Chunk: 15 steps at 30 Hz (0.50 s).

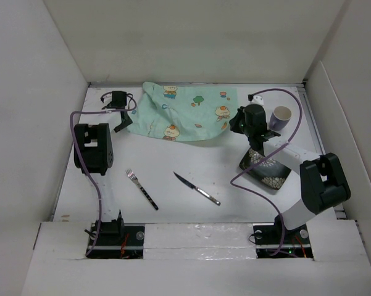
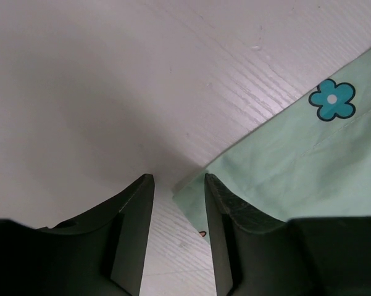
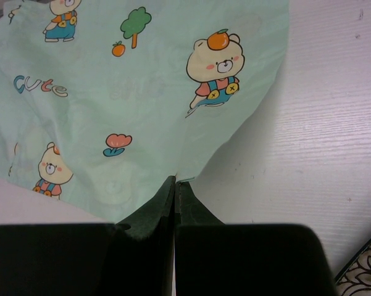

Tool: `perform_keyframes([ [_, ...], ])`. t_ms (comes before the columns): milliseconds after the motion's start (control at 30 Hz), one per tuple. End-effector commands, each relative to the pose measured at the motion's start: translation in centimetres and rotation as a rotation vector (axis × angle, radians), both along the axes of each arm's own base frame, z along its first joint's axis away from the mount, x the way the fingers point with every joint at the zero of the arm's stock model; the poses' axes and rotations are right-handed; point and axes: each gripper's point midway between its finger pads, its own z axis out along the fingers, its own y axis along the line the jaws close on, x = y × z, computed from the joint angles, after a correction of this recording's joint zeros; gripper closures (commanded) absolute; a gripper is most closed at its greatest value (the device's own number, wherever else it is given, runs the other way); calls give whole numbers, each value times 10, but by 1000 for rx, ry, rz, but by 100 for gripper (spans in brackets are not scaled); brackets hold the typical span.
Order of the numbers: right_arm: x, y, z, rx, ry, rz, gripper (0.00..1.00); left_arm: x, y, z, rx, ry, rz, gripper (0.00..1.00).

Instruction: Set the dinner table for one person

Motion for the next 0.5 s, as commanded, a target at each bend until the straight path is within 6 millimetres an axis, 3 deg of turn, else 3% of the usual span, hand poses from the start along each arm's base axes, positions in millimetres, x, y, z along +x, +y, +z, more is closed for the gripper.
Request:
perform_keyframes([
  [0, 9, 4, 25, 18, -83, 0, 100, 0, -6, -12, -21, 52, -52, 66],
  [67, 8, 4, 25, 17, -83, -3, 100, 0, -7, -15, -23, 61, -63, 76],
  [133, 8, 3, 27, 18, -90, -5, 100, -1, -8, -16, -25, 66, -68, 77],
  [467, 6, 7, 33, 25, -103, 6, 100, -13, -13, -26, -20, 127, -109, 67],
])
